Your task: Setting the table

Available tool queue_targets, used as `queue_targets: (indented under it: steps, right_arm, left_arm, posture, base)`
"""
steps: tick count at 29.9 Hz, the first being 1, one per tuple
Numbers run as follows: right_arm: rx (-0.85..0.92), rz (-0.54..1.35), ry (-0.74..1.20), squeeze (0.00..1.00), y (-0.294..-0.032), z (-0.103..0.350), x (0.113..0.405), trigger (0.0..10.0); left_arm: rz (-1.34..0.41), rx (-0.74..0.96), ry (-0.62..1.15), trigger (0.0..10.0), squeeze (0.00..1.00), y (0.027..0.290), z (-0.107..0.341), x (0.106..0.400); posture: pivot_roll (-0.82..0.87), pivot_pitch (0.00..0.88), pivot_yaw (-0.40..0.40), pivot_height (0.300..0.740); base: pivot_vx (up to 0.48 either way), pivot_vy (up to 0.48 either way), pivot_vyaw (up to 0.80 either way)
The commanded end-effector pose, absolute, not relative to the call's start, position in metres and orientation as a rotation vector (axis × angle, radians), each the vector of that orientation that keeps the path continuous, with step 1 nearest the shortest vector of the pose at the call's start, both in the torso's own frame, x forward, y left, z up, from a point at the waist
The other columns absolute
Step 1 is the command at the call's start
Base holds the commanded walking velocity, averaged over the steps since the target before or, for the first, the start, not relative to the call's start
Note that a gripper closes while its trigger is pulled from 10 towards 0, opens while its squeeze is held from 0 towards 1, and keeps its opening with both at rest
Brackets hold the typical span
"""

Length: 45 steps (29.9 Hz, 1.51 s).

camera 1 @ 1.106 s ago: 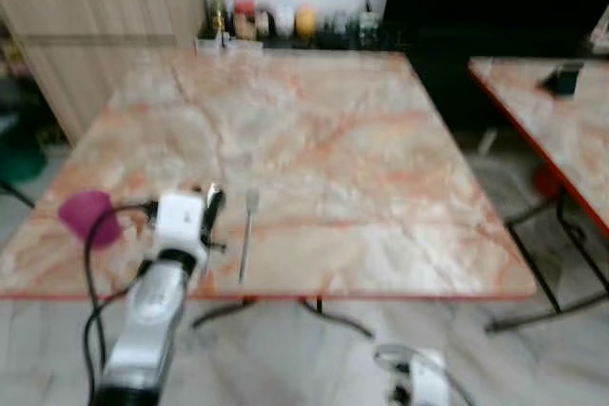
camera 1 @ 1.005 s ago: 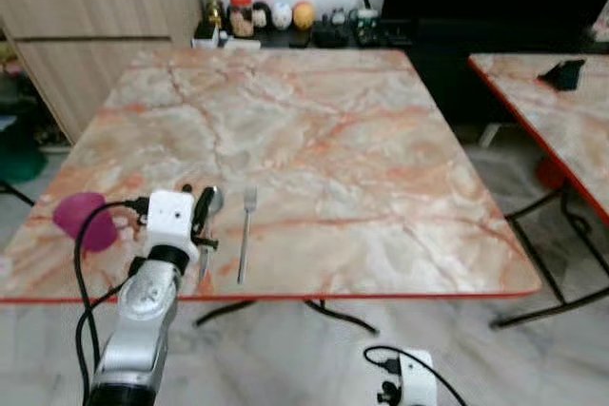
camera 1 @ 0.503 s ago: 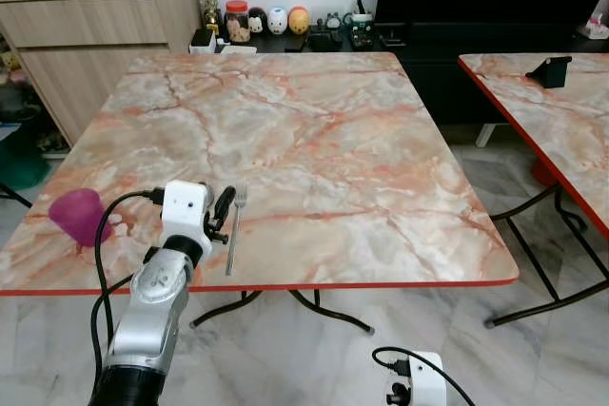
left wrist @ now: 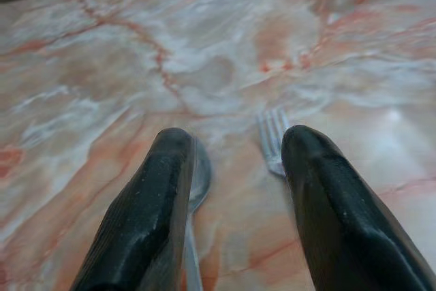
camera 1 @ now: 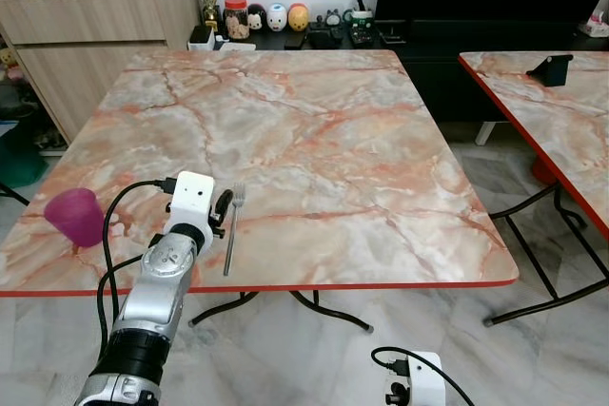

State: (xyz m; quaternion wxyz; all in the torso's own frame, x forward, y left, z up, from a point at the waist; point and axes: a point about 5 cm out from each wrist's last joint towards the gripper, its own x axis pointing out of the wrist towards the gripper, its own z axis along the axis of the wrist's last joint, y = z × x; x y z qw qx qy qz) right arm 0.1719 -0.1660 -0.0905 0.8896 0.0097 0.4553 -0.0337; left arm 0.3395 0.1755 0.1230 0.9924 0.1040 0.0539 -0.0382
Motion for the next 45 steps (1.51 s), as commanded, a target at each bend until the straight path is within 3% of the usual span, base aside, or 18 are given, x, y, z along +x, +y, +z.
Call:
queue_targets:
  steps: [1,12,16,20,28,35,45]
  right_arm:
    - [0.021,-0.069,0.954,0.0,-0.166,-0.091,0.171,10.0]
    - [0.025,-0.073,0.953,0.0,-0.166,-0.091,0.171,10.0]
    - [0.026,-0.077,0.951,0.0,-0.166,-0.091,0.171,10.0]
    - [0.022,-0.079,0.953,0.0,-0.167,-0.091,0.17,10.0]
    - [0.016,-0.079,0.957,0.0,-0.168,-0.091,0.17,10.0]
    - [0.005,-0.067,0.952,0.0,-0.168,-0.091,0.17,10.0]
    - [0.015,-0.08,0.95,0.0,-0.167,-0.091,0.17,10.0]
  left_arm:
    - [-0.061,0.243,0.142,10.0,0.0,0.181,0.121,0.342]
    - [0.003,0.236,0.217,10.0,0.0,0.195,0.11,0.343]
    - [-0.013,0.174,0.074,10.0,0.0,0.195,0.123,0.338]
    - [0.032,0.188,-0.047,10.0,0.0,0.207,0.125,0.314]
    - [0.137,0.211,-0.159,10.0,0.0,0.229,0.127,0.278]
    - [0.121,0.175,-0.204,10.0,0.0,0.228,0.141,0.288]
    - [0.085,0.174,-0.221,10.0,0.0,0.214,0.147,0.298]
  posture:
    - [0.07,0.0,-0.022,0.74]
    - [0.06,0.0,-0.018,0.74]
    - [0.06,0.0,-0.015,0.74]
    - [0.06,0.0,-0.014,0.74]
    - [0.07,0.0,-0.02,0.74]
    - [0.07,0.0,-0.024,0.74]
    - [0.07,0.0,-0.022,0.74]
  base:
    - [0.0,0.0,0.0]
    - [0.0,0.0,0.0]
    - [0.0,0.0,0.0]
    - [0.0,0.0,0.0]
    - [0.0,0.0,0.0]
    - [0.0,0.034,0.0]
    - [0.0,0.48,0.0]
